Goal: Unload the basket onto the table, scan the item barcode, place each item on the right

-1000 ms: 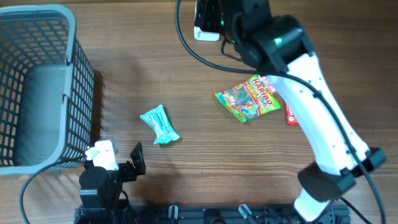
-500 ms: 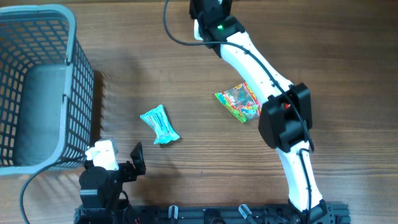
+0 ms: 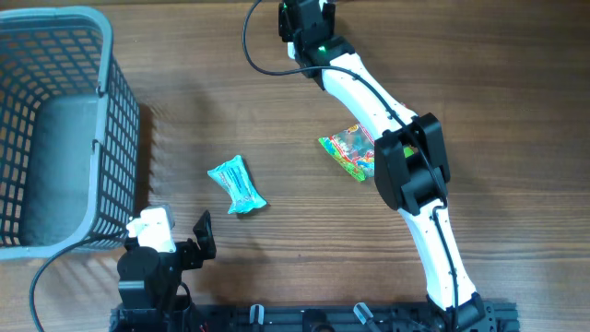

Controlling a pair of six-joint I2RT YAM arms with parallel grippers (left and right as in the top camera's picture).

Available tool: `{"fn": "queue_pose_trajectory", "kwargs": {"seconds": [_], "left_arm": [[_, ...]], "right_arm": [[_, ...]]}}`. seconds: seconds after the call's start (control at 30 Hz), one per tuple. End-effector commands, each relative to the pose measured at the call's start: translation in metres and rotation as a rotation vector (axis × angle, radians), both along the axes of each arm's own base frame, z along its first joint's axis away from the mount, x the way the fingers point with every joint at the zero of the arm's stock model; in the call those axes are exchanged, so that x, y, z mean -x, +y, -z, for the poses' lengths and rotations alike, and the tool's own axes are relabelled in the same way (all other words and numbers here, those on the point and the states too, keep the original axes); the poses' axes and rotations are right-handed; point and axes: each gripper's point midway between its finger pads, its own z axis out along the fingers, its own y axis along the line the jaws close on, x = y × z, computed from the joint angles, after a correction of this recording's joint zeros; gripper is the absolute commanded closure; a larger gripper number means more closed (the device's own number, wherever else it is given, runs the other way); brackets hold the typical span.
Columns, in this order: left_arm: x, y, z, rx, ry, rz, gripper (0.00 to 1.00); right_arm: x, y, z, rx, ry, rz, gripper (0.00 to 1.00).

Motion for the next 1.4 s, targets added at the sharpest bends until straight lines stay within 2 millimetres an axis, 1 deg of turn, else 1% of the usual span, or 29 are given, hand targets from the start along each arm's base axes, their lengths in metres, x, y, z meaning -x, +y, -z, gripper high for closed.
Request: {"fn": "queue_pose_trajectory", "kwargs": {"seconds": [0.0,0.07,0.1,0.13,0.17,0.23,0.27,0.3,0.33,0.37,0.43,0.47,0.5,0.53,0.6,0.67,0.7,0.8,0.87,0.93,1.0,1.03,1.07,1.1,1.17,1.27,1.3,1.33,1.37], "left_arm": [[0.000,0.001,0.003,-0.026,0.002,0.007,0.00],[0.000,0.001,0.003,-0.026,0.002,0.007,0.00],[0.000,0.001,0.003,-0.026,0.002,0.007,0.00],[0.000,0.001,0.003,-0.026,0.002,0.007,0.00],[0.000,0.001,0.003,-0.026,0.002,0.007,0.00],[0.000,0.001,0.003,-0.026,0.002,0.007,0.00],[0.000,0.001,0.003,-0.026,0.002,0.007,0.00],[0.000,0.001,0.003,-0.026,0.002,0.007,0.00],[0.000,0.001,0.003,-0.026,0.002,0.007,0.00],[0.000,0.001,0.003,-0.026,0.002,0.007,0.00],[0.000,0.001,0.003,-0.026,0.002,0.007,0.00],[0.000,0.001,0.003,-0.026,0.002,0.007,0.00],[0.000,0.001,0.003,-0.026,0.002,0.007,0.00],[0.000,0.001,0.003,-0.026,0.002,0.007,0.00],[0.000,0.001,0.003,-0.026,0.002,0.007,0.00],[0.000,0.001,0.003,-0.026,0.002,0.007,0.00],[0.000,0.001,0.003,-0.026,0.002,0.007,0.00],[0.000,0.001,0.003,-0.026,0.002,0.007,0.00],[0.000,0.001,0.003,-0.026,0.002,0.007,0.00],[0.000,0.001,0.003,-0.026,0.002,0.007,0.00],[0.000,0.001,0.003,-0.026,0.002,0.007,0.00],[0.000,0.001,0.003,-0.026,0.002,0.007,0.00],[0.000,0.001,0.003,-0.026,0.002,0.007,0.00],[0.000,0.001,0.003,-0.026,0.002,0.007,0.00],[0.000,0.001,0.003,-0.026,0.002,0.007,0.00],[0.000,0.001,0.003,-0.026,0.002,0.007,0.00],[0.000,0.001,0.003,-0.026,0.002,0.007,0.00],[0.000,0.001,0.003,-0.026,0.002,0.007,0.00],[0.000,0.001,0.003,-0.026,0.002,0.007,0.00]], "right_arm": [[0.004,-0.004,-0.057,-0.003,-0.065,-0.017,0.46],[0.013,-0.031,-0.101,0.005,-0.082,0.027,0.44],[0.016,-0.046,-0.115,0.012,-0.083,0.055,0.44],[0.021,-0.071,-0.131,0.029,-0.076,0.103,0.44],[0.026,-0.102,-0.143,0.051,-0.062,0.162,0.44],[0.034,-0.164,-0.148,0.086,-0.003,0.265,0.44],[0.038,-0.195,-0.145,0.097,0.040,0.315,0.44],[0.044,-0.235,-0.134,0.094,0.097,0.391,0.44],[0.051,-0.265,-0.126,0.089,0.143,0.452,0.44],[0.062,-0.308,-0.109,0.074,0.211,0.546,0.44],[0.087,-0.378,-0.082,0.025,0.311,0.713,0.44],[0.101,-0.415,-0.064,-0.011,0.364,0.788,0.44],[0.110,-0.438,-0.053,-0.040,0.393,0.827,0.44],[0.117,-0.453,-0.042,-0.063,0.417,0.856,0.43],[0.140,-0.500,-0.007,-0.154,0.488,0.934,0.43],[0.163,-0.533,0.025,-0.224,0.552,0.981,0.43],[0.179,-0.553,0.045,-0.264,0.588,1.015,0.43],[0.209,-0.590,0.070,-0.306,0.631,1.090,0.41],[0.222,-0.610,0.072,-0.302,0.632,1.111,0.39],[0.233,-0.626,0.071,-0.291,0.627,1.119,0.34],[0.235,-0.629,0.072,-0.329,0.620,1.107,0.31],[0.228,-0.626,0.073,-0.394,0.604,1.058,0.27],[0.222,-0.622,0.072,-0.439,0.587,1.021,0.17],[0.216,-0.620,0.068,-0.477,0.570,0.983,0.02],[0.210,-0.620,0.056,-0.455,0.554,0.919,0.00],[0.210,-0.625,0.020,-0.419,0.504,0.931,0.00],[0.210,-0.623,-0.008,-0.448,0.449,0.949,0.00],[0.209,-0.615,-0.042,-0.489,0.382,0.942,0.00],[0.208,-0.607,-0.061,-0.516,0.349,0.923,0.00]]}}
